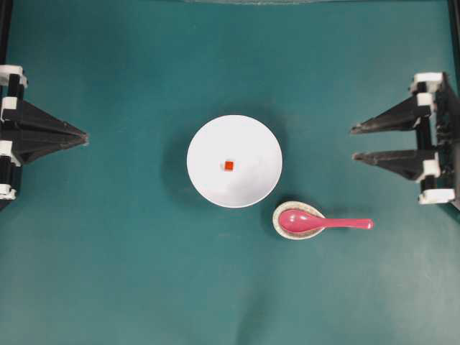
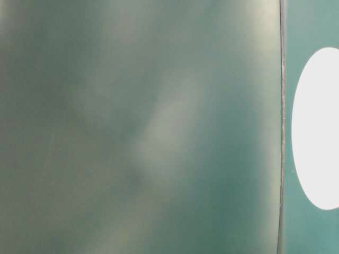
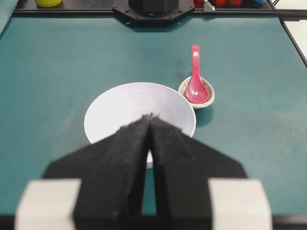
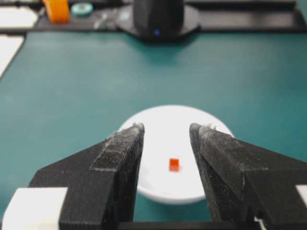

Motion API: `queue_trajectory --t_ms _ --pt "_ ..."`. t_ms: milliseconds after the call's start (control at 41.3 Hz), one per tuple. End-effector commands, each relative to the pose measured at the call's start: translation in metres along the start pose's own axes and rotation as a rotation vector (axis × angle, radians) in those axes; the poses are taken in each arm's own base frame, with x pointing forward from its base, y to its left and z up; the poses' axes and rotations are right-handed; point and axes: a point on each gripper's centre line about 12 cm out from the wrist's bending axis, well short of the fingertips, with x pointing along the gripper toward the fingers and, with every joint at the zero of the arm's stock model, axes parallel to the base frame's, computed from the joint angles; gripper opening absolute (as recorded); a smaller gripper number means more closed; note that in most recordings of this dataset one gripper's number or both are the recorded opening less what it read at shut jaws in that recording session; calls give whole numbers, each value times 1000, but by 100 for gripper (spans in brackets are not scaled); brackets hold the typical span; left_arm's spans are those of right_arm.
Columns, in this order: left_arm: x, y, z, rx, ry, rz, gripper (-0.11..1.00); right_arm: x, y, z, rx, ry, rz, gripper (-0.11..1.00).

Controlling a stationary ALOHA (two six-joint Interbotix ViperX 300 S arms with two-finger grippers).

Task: Grip the spoon and scoop the red block from the bowl with right arm.
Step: 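Move the right gripper to the pink spoon handle in the spoon rest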

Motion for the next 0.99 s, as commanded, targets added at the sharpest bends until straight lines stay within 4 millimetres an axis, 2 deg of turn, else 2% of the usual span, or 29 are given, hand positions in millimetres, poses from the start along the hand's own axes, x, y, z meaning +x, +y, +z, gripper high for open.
queue_trajectory --t_ms 0,630,969 --pt "1 0 9 8 -20 -1 0 5 4 -2 7 -26 15 49" --pt "2 0 6 16 0 -1 0 15 30 -77 138 -4 45 49" --pt "1 0 7 55 -5 -1 0 22 51 -119 207 106 -23 49"
